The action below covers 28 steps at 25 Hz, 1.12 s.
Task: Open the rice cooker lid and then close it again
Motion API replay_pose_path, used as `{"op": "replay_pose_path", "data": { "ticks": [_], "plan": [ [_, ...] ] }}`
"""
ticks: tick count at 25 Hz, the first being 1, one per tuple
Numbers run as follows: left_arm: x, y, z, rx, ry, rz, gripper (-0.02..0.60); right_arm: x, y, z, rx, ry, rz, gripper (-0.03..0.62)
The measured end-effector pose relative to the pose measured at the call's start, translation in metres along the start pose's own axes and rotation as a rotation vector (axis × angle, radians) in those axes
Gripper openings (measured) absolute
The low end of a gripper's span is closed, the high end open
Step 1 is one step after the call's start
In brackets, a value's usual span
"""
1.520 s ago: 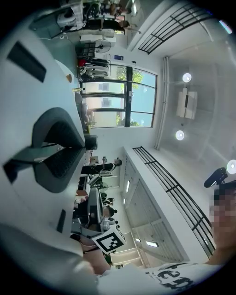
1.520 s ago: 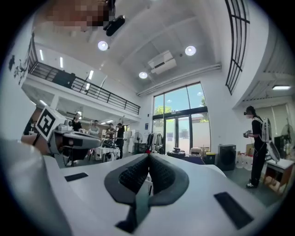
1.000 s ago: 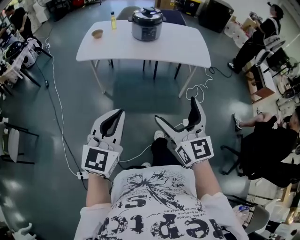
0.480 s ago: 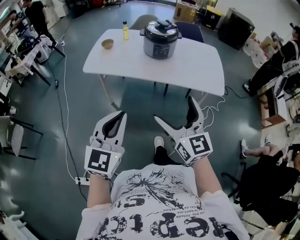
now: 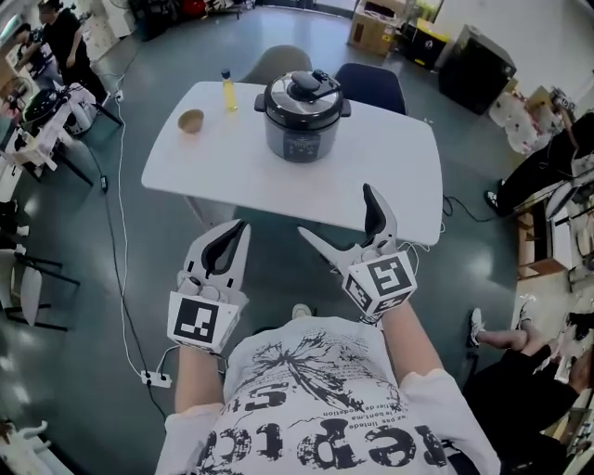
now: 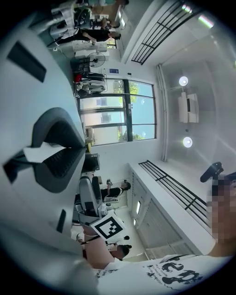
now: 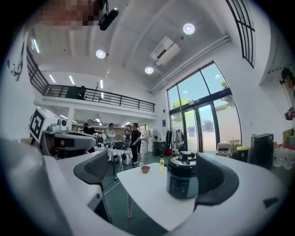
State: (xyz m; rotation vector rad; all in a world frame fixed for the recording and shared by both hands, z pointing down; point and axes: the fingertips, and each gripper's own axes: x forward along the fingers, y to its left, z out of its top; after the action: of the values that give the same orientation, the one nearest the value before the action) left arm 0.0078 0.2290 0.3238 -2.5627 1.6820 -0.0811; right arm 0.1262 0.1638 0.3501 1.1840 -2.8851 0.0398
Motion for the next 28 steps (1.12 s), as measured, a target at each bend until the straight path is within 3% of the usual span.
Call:
{"op": "replay_pose_path", "data": {
  "ticks": [11,18,24,28],
  "plan": [
    [0.129,0.092,-0.041,-0.021,0.030,0.010,0.014,0.127,-0.092,-0.027,-0.006,0.057,0.014,0.595],
    [0.223,0.176,-0.037,-0.017,0.001,-0.081,0.014,0.237,-0.139,-0.021,-0.026,0.129,-0.041,0.578],
    [0.319,0.285,-0.033,-0.016,0.000,-0.172,0.014,0.379,-0.188,-0.011,-0.051,0.254,-0.098,0.571],
    [0.371,0.324,-0.039,-0.013,-0.007,-0.234,0.014,0.443,-0.226,-0.026,-0.071,0.377,-0.110,0.571]
  ]
}}
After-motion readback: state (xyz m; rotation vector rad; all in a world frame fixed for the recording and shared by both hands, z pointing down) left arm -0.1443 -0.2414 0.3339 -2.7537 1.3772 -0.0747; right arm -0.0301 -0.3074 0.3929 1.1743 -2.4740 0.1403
